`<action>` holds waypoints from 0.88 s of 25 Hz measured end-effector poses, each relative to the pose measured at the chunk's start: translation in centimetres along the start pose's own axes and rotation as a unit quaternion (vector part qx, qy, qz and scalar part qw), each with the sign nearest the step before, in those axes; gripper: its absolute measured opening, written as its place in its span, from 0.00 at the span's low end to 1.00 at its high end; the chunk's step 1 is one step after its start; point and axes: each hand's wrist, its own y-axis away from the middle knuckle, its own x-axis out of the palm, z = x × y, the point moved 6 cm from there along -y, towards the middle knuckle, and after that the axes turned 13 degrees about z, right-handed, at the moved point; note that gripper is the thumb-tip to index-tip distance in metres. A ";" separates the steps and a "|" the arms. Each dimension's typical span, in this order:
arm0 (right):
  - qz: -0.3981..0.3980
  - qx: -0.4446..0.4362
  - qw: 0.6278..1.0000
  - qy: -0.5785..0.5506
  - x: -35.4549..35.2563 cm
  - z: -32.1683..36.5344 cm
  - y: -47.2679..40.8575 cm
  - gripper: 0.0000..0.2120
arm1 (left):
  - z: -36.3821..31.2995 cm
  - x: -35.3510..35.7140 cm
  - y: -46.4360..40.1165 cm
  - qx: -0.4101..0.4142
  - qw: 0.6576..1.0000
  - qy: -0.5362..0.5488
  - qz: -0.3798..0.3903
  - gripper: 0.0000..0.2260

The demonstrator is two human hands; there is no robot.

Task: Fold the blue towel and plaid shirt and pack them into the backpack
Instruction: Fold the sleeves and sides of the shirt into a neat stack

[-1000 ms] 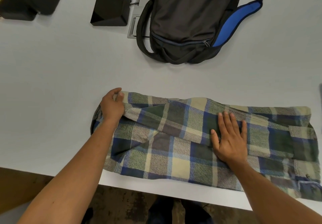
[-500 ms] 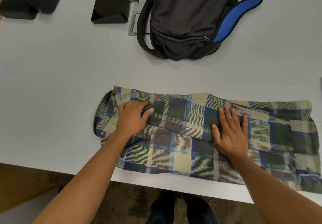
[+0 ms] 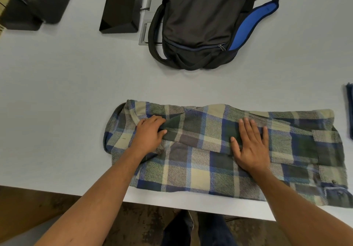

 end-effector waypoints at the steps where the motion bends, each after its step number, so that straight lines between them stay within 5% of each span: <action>1: 0.005 0.001 1.000 -0.001 0.1 -0.1 0.0 0.34 | 0.0 0.0 -0.1 0.001 1.000 0.000 0.008 0.15; 6: 0.014 -0.003 1.000 -0.018 -0.3 0.0 -0.1 0.35 | -0.2 0.0 0.2 -0.009 0.999 0.019 0.039 0.14; 15: -0.008 -0.012 0.992 -0.127 -5.2 3.5 -5.6 0.31 | 0.3 -1.4 2.5 -0.040 0.985 0.158 -0.057 0.10; 18: 0.096 -0.101 0.977 -0.162 -6.2 6.2 -8.9 0.31 | 1.1 -2.3 3.5 -0.123 0.953 0.234 -0.147 0.11; 22: 0.136 -0.122 0.974 -0.135 -7.0 8.3 -10.3 0.29 | 2.6 -3.4 4.6 -0.260 0.860 0.380 -0.220 0.11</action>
